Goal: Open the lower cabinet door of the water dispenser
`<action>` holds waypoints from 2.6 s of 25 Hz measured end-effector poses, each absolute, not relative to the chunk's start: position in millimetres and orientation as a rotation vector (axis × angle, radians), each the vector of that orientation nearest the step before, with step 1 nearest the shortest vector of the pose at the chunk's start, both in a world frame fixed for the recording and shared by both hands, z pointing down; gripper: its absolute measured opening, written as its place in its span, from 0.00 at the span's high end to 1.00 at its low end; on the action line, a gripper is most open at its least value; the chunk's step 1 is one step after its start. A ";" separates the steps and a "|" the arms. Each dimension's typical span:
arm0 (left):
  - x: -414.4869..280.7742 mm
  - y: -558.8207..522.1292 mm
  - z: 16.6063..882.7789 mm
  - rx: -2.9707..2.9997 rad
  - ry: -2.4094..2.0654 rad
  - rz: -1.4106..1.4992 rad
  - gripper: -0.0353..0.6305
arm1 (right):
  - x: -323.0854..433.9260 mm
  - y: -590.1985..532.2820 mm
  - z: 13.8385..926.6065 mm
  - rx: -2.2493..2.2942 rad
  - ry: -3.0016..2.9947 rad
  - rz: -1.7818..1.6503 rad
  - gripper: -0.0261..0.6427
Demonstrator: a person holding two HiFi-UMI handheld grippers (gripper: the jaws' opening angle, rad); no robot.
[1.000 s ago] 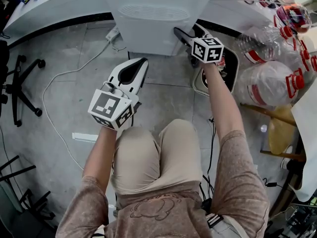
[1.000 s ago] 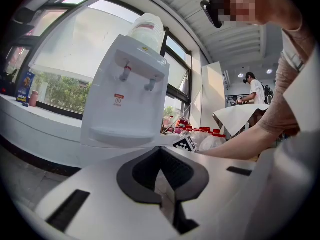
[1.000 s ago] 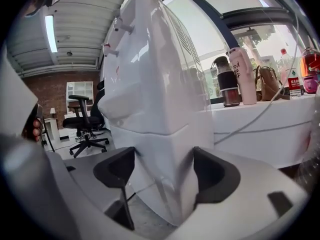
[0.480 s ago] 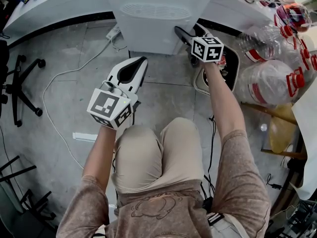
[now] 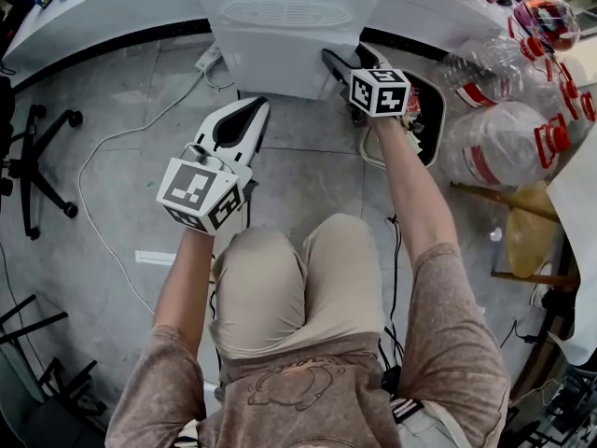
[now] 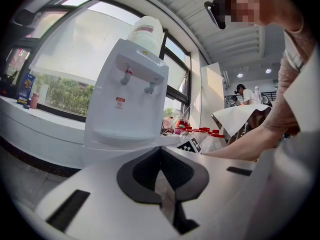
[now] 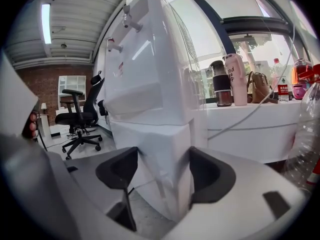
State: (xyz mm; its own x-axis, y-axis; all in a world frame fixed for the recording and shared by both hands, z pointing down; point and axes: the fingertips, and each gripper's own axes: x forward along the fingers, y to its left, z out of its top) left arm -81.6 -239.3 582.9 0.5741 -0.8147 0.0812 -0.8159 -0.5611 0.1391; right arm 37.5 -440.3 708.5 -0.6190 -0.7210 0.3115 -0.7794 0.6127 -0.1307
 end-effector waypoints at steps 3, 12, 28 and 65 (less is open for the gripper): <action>-79.4 -233.9 582.1 2.640 -1.375 0.012 0.92 | 38.3 -431.3 709.1 1.234 -2.602 0.365 0.50; -74.1 -214.1 582.0 2.632 -1.388 0.008 0.92 | 39.8 -396.4 709.4 1.184 -2.635 0.360 0.58; -68.5 -177.1 579.8 2.621 -1.432 0.023 0.92 | 19.0 -311.6 712.6 1.029 -2.687 0.304 0.69; -152.2 -127.1 593.4 2.421 -1.665 -0.003 0.92 | -110.8 -189.7 712.5 0.467 -2.858 0.291 0.91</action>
State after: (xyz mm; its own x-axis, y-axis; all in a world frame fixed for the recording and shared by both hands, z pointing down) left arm -152.2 -127.1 593.4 0.3642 -0.9245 0.1127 -0.9241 -0.3436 0.1672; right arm -110.8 -189.7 712.5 -0.9227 -0.2879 0.2564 -0.3336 0.9295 -0.1571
